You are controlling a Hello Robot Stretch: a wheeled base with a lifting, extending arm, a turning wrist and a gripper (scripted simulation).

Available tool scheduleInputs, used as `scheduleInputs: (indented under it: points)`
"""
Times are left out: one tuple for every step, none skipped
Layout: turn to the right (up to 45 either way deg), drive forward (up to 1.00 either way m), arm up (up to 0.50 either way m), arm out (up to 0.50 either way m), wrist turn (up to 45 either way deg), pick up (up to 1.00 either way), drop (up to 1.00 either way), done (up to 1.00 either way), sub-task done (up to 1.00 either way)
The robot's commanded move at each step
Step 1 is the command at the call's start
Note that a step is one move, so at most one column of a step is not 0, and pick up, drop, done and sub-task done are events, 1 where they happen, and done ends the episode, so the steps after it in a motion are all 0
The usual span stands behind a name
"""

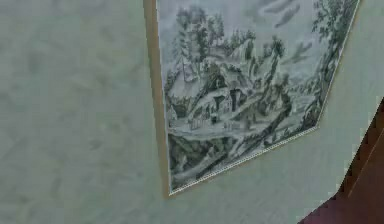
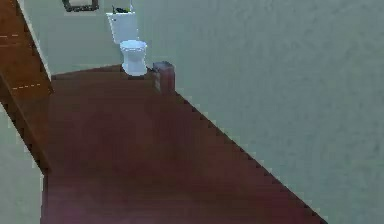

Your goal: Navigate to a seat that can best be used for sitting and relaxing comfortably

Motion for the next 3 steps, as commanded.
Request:
scheduleInputs:
  points:
    - [45.0,0.0,0.0,0.0,0.0,0.0,0.0,0.0,0.0]
    - [45.0,0.0,0.0,0.0,0.0,0.0,0.0,0.0,0.0]
    - [45.0,0.0,0.0,0.0,0.0,0.0,0.0,0.0,0.0]
